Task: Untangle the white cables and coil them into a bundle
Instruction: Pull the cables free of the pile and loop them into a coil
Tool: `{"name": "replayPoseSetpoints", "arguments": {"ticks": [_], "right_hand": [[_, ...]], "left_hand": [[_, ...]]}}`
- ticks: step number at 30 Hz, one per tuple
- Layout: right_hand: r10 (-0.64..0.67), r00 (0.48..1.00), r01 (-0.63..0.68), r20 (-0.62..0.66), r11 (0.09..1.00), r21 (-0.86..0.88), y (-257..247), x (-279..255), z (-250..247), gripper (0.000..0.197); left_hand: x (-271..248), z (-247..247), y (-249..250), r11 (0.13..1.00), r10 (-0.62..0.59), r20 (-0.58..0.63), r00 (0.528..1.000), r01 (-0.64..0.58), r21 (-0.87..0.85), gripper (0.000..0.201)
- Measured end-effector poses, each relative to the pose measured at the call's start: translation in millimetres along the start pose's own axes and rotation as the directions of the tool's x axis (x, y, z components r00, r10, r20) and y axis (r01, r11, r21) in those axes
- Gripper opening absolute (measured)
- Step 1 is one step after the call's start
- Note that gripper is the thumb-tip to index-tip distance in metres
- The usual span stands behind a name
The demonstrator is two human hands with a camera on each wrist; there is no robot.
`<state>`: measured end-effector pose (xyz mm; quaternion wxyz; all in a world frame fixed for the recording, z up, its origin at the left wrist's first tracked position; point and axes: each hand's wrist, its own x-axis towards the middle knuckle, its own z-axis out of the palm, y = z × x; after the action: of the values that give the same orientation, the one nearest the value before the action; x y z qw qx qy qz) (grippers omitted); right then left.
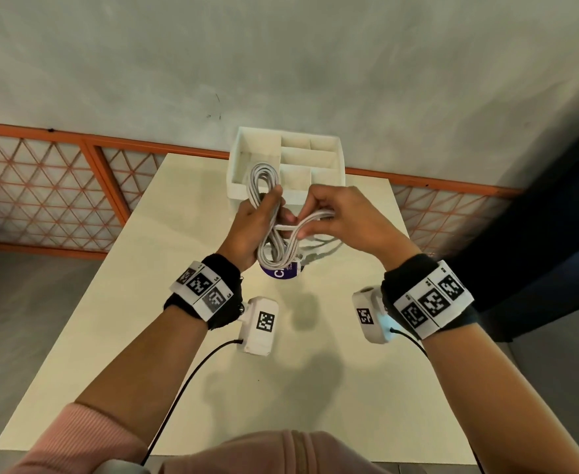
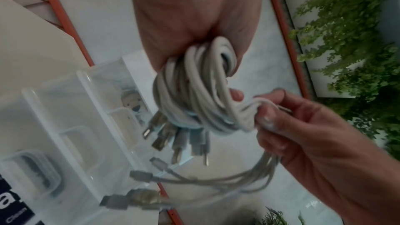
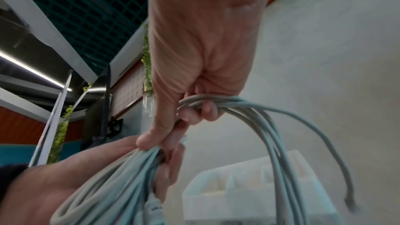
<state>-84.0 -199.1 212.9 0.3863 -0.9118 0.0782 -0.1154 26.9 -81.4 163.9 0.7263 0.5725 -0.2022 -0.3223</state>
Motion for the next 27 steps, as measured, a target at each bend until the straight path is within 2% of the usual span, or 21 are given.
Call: {"name": "replayPoseSetpoints", "arguments": {"ticks": [6, 11, 14, 17, 19, 22, 24, 27], "right_hand": [[-0.143, 0.987, 0.128, -0.074, 0.976, -0.174, -13, 13, 3, 0.064], [-0.221, 0.972, 0.196, -0.075, 0.948, -0.250, -12, 12, 5, 0.070], [-0.234, 0.968, 0.203, -0.092, 0.944, -0.259, -11, 9, 5, 0.070], [-0.176, 0.980, 0.151, -0.095, 0.962, -0.225, -6, 6, 3, 0.066], [-0.090, 0.993, 0.072, -0.072, 0.974, -0.216, -1, 4, -4, 0.055], [0.084, 0.990, -0.059, 0.109, 0.974, -0.217, 5, 4, -12, 0.034], [0.149, 0.974, -0.104, 0.174, 0.964, -0.244, 7, 3, -17, 0.035], [0.145, 0.981, -0.117, 0.131, 0.974, -0.196, 4, 2, -24, 0.045]], "left_hand": [[-9, 9, 7, 0.999, -0.047, 0.140, 0.989, 0.044, 0.020, 0.036], [-13, 8, 10, 0.983, -0.097, 0.211, 0.973, 0.060, 0.173, 0.052], [-13, 5, 11, 0.965, -0.084, 0.230, 0.970, 0.021, 0.262, 0.052], [-11, 1, 10, 0.940, -0.048, 0.254, 0.966, -0.043, 0.340, 0.050], [-10, -4, 10, 0.935, -0.047, 0.275, 0.960, -0.055, 0.349, 0.045], [-10, -7, 5, 0.932, -0.078, 0.308, 0.948, -0.040, 0.360, 0.038], [-11, -7, 0, 0.929, -0.103, 0.323, 0.941, -0.025, 0.370, 0.039], [-12, -7, -8, 0.913, -0.148, 0.316, 0.937, 0.007, 0.407, 0.047]]}}
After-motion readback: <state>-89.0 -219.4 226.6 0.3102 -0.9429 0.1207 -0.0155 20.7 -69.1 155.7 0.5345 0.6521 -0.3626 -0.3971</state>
